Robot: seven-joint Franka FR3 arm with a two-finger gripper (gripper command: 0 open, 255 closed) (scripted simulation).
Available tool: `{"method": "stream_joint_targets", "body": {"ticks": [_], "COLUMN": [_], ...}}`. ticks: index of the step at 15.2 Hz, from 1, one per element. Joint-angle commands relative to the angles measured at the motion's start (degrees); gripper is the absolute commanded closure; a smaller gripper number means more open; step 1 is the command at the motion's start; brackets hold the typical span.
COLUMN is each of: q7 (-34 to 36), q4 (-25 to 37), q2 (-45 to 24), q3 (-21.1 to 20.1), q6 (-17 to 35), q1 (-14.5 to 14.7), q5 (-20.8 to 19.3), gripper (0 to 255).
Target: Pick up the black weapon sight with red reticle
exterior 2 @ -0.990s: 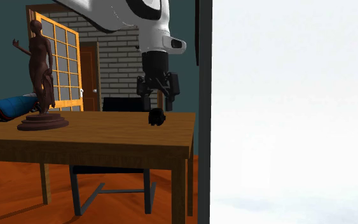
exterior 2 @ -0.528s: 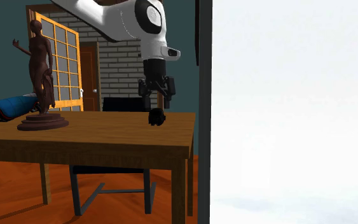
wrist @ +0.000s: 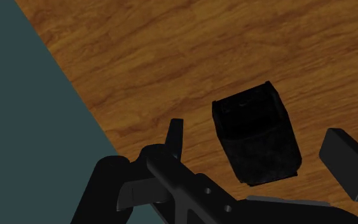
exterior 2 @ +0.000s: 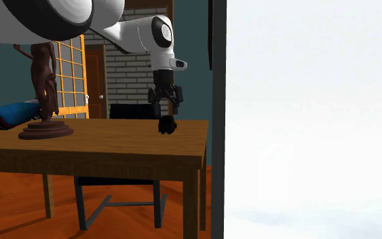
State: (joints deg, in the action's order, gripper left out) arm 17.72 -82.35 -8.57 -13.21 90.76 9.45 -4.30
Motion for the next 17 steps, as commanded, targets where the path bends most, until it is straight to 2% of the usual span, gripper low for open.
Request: {"method": "stream_joint_targets", "body": {"ticks": [1, 7, 9, 10, 17], "q7": [0.5, 0.6, 0.6, 0.6, 0.6], "q4": [1.1, -5.5, -5.5, -5.4, -5.4], "q2": [-1.4, -0.3, -0.3, -0.3, -0.3], "q3": [-0.3, -0.2, -0.2, -0.2, -0.2], "q6": [0.2, 5.7, 5.7, 5.7, 5.7], "q1": [0.5, 0.2, 0.2, 0.2, 0.2], "q5": [-0.4, -0.2, -0.2, -0.2, -0.2], "gripper": [0, 0, 0, 255, 255]}}
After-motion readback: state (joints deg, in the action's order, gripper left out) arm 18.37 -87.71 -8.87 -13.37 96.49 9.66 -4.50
